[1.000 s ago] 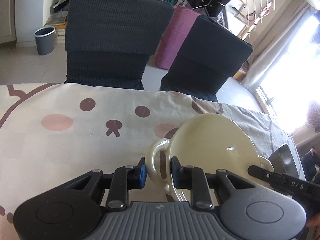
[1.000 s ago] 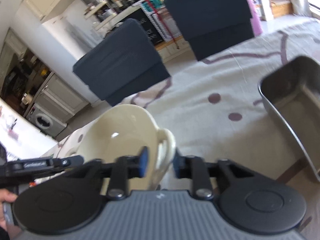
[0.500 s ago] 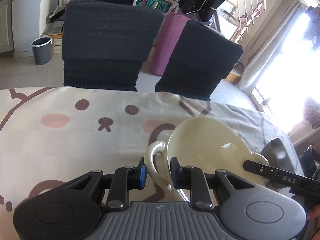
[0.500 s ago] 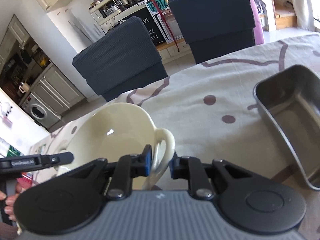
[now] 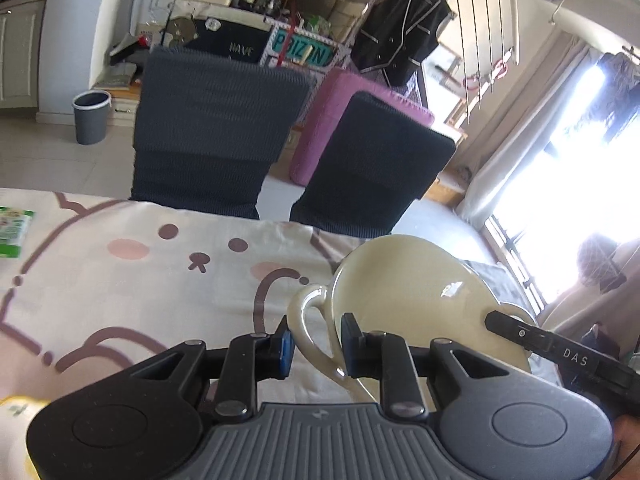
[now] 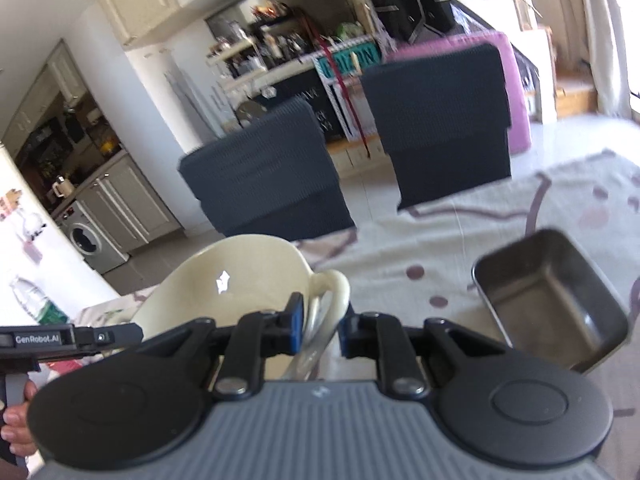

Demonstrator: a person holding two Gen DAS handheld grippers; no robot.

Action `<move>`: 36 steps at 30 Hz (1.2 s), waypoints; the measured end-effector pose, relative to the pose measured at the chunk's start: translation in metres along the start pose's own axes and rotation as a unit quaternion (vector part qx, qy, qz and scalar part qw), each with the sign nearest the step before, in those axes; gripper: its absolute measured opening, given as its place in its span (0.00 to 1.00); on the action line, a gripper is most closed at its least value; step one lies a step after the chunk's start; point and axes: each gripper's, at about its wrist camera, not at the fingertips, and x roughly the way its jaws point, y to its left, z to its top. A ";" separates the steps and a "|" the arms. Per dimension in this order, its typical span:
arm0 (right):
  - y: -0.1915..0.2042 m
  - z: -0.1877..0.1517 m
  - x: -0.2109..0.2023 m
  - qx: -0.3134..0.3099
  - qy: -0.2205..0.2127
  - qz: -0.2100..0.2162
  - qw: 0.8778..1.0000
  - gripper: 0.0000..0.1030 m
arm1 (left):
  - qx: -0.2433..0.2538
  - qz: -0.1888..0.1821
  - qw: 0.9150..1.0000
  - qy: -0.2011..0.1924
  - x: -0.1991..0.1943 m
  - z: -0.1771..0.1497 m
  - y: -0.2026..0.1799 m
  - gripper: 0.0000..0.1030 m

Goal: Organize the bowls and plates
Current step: 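Lift the cream bowl with both grippers and carry it toward the white plate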

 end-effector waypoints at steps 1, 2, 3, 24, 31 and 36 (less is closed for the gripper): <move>0.004 0.002 -0.008 -0.004 -0.002 0.002 1.000 0.20 | 0.001 0.004 1.000 -0.004 -0.010 -0.001 -0.003 0.25; 0.009 0.001 -0.016 -0.010 -0.004 0.004 1.000 0.20 | 0.003 0.007 1.000 -0.008 -0.019 -0.003 -0.005 0.25; 0.013 0.000 -0.023 -0.016 -0.005 0.006 1.000 0.20 | 0.003 0.010 1.000 -0.011 -0.029 -0.004 -0.007 0.25; 0.053 -0.059 -0.125 -0.045 -0.013 0.043 0.998 0.21 | -0.002 0.028 0.998 -0.047 -0.169 -0.105 -0.024 0.25; 0.065 -0.083 -0.134 -0.069 0.006 0.047 0.997 0.21 | -0.036 0.020 0.998 -0.042 -0.185 -0.148 -0.002 0.25; 0.069 -0.097 -0.133 -0.078 0.025 0.052 0.995 0.21 | -0.055 0.020 0.998 -0.034 -0.185 -0.170 0.012 0.25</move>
